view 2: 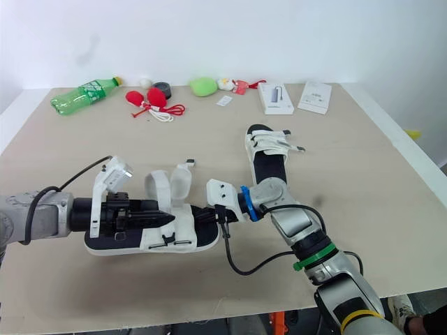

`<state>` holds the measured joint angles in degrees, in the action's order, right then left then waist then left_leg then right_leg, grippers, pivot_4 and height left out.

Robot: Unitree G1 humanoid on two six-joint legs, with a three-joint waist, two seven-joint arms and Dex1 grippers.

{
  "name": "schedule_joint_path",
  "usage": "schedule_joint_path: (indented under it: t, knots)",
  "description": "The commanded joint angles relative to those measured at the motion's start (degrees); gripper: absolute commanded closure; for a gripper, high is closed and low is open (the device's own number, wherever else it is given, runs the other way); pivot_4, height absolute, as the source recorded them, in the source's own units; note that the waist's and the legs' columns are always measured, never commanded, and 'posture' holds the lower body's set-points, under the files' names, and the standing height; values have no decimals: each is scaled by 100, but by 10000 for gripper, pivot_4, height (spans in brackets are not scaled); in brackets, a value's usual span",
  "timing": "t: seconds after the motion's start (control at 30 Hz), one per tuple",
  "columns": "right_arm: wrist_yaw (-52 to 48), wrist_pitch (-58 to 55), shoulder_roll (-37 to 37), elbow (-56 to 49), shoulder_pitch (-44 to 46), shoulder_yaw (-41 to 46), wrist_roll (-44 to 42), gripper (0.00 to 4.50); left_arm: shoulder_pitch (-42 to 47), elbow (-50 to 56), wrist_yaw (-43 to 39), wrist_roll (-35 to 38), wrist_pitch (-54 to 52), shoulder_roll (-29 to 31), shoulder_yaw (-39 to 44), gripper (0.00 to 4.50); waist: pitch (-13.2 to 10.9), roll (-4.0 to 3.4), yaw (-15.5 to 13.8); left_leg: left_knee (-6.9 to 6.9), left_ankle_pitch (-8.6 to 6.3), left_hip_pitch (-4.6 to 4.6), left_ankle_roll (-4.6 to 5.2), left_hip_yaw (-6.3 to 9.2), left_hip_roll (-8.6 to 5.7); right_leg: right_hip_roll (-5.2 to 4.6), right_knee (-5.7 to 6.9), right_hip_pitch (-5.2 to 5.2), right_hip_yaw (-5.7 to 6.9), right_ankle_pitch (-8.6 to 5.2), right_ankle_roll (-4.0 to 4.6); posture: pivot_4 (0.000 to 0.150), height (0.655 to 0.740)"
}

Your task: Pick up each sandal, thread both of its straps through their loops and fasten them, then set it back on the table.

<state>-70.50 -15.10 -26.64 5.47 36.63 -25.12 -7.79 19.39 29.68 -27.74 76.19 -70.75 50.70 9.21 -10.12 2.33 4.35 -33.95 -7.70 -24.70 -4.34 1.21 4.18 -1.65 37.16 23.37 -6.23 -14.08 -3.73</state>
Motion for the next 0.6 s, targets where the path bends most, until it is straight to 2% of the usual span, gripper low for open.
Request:
schedule_joint_path:
  t: [0.03,0.2,0.5,0.6]
  knots:
    - [97,-95,-54,216,-42,-139,312,45000,-158,45,-485,-264,374,39,114,24371,0,0,-2,0,0,0,-1,0,0,-1,0,-1,0,0,0,1500,7400]
    - [106,-88,-57,212,-59,-142,329,45000,-383,-223,-756,-719,776,-234,-36,24371,0,0,-2,-2,-4,4,-6,0,0,-1,-1,7,-1,0,0,1500,7400]
    - [128,-129,-85,153,-100,-130,327,45000,-455,-286,-1006,-561,873,-716,-49,24371,0,0,-2,-3,-1,3,-1,0,0,-1,-1,2,-1,0,0,1500,7400]
    - [144,-144,-80,133,-109,-131,327,45000,-487,-315,-1034,-618,886,-801,-52,32152,0,0,-2,-3,-1,2,-1,1,0,0,-1,1,-1,0,0,1500,7400]
